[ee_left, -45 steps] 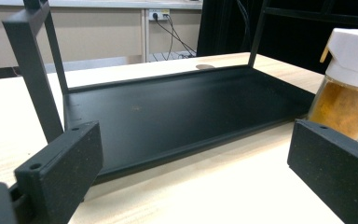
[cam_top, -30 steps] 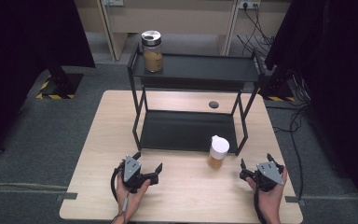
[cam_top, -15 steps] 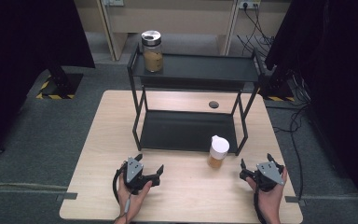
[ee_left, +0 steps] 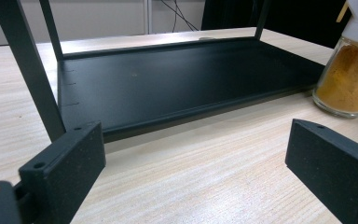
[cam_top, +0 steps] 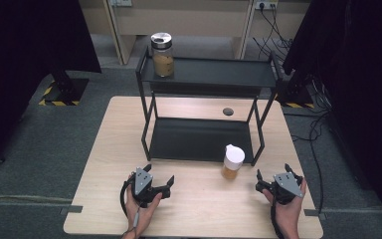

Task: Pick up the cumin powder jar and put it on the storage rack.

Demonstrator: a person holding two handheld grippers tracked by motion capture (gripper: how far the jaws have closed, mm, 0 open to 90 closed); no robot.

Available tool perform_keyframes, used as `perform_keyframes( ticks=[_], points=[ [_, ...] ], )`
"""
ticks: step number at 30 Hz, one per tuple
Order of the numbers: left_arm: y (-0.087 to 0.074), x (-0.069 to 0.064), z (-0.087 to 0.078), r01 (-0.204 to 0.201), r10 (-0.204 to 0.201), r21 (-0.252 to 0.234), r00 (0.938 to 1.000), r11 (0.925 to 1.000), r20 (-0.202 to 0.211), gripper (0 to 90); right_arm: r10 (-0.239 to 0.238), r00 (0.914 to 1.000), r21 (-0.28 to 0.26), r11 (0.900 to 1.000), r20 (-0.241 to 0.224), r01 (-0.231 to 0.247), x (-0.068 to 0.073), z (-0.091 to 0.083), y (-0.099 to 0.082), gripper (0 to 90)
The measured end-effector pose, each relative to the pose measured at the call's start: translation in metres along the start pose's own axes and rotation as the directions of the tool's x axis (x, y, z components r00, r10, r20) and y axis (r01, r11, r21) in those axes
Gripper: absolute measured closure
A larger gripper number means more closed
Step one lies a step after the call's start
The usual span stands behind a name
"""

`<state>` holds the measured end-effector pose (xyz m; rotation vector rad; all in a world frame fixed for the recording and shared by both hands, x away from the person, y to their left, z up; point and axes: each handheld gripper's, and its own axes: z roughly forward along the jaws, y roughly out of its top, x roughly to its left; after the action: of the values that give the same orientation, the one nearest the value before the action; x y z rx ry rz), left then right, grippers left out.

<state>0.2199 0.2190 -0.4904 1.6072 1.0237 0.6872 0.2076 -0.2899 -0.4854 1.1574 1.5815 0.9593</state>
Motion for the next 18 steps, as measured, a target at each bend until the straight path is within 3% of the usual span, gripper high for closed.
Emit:
perform_keyframes(
  ticks=[18],
  points=[
    [-0.0006, 0.0003, -0.0010, -0.003, 0.003, -0.002, 1.0000, 1.0000, 0.001, 4.0, 0.006, 1.0000, -0.002, 1.0000, -0.004, -0.006, -0.0011, -0.0002, -0.0004, 3.0]
  ],
)
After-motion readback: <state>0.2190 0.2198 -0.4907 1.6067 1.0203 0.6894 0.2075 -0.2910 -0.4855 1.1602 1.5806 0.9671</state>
